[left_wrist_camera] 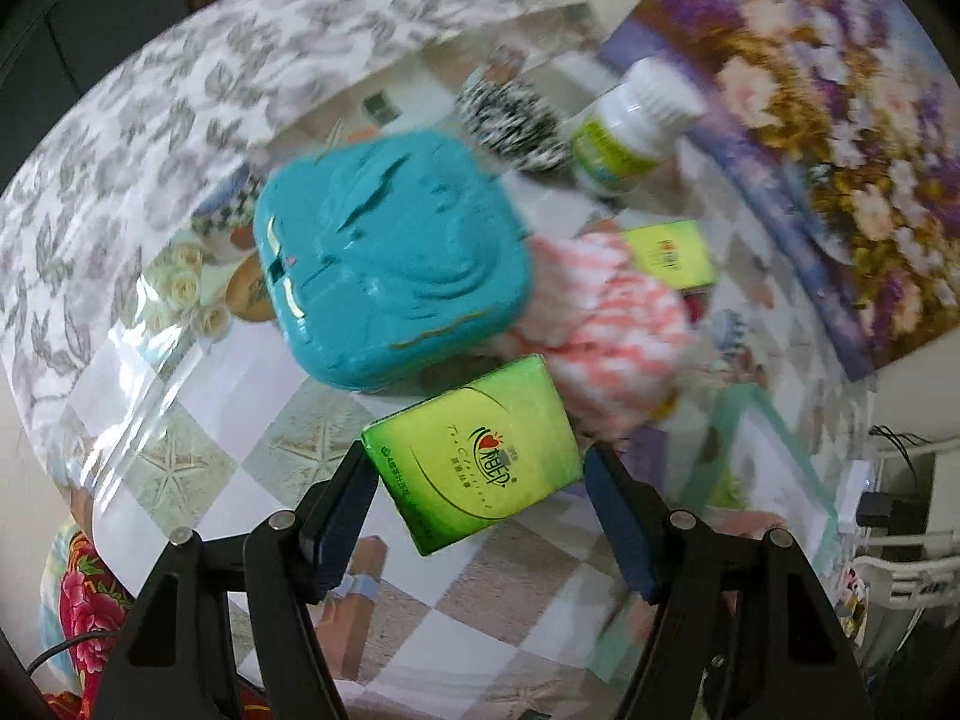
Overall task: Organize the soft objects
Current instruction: 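Carry the tissue pack and floral cloth into the tray and release both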
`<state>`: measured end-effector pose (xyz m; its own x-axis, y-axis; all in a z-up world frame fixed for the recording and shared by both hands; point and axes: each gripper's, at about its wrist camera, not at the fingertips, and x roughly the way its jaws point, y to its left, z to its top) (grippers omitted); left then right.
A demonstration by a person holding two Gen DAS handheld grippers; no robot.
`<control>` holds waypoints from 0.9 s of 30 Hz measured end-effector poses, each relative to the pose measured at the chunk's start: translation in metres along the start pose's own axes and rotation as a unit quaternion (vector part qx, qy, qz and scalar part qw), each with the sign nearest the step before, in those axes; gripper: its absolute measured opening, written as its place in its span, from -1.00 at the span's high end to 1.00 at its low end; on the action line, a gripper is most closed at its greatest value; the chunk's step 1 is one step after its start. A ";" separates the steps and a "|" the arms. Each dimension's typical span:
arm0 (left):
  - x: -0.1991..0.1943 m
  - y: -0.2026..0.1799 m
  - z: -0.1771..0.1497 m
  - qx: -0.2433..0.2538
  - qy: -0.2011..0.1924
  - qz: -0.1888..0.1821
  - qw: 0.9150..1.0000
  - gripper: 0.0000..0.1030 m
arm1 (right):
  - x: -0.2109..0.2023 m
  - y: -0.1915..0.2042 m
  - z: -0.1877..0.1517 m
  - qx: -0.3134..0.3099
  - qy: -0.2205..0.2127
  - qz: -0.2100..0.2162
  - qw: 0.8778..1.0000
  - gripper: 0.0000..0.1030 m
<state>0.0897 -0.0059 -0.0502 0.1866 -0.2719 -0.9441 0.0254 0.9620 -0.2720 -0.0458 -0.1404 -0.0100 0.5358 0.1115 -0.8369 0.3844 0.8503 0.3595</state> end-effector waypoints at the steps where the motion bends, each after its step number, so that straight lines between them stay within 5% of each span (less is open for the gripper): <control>1: -0.004 -0.004 -0.001 0.009 -0.008 0.000 1.000 -0.40 | -0.006 -0.004 0.001 0.007 -0.010 -0.001 1.000 0.72; 3: -0.011 -0.011 -0.005 0.028 -0.023 -0.003 0.999 -0.40 | -0.014 -0.011 0.005 0.022 -0.025 -0.009 0.999 0.72; 7: -0.026 -0.037 -0.014 0.077 -0.042 -0.014 0.996 -0.40 | -0.031 -0.038 0.009 0.050 -0.051 -0.090 0.993 0.72; 12: -0.043 -0.062 -0.039 0.147 -0.041 -0.036 0.988 -0.41 | -0.042 -0.090 0.008 0.128 -0.043 -0.163 0.977 0.72; 20: -0.037 -0.115 -0.089 0.264 -0.035 -0.029 0.963 -0.41 | -0.065 -0.166 -0.011 0.241 -0.031 -0.206 0.948 0.72; 27: -0.023 -0.153 -0.128 0.348 -0.011 -0.046 0.936 -0.41 | -0.074 -0.194 -0.024 0.285 -0.025 -0.232 0.930 0.70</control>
<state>-0.0438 -0.1500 -0.0104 0.1718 -0.3610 -0.9166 0.6754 0.7205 -0.1571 -0.1786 -0.3014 -0.0276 0.2416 -0.2359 -0.9412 0.9116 0.3877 0.1368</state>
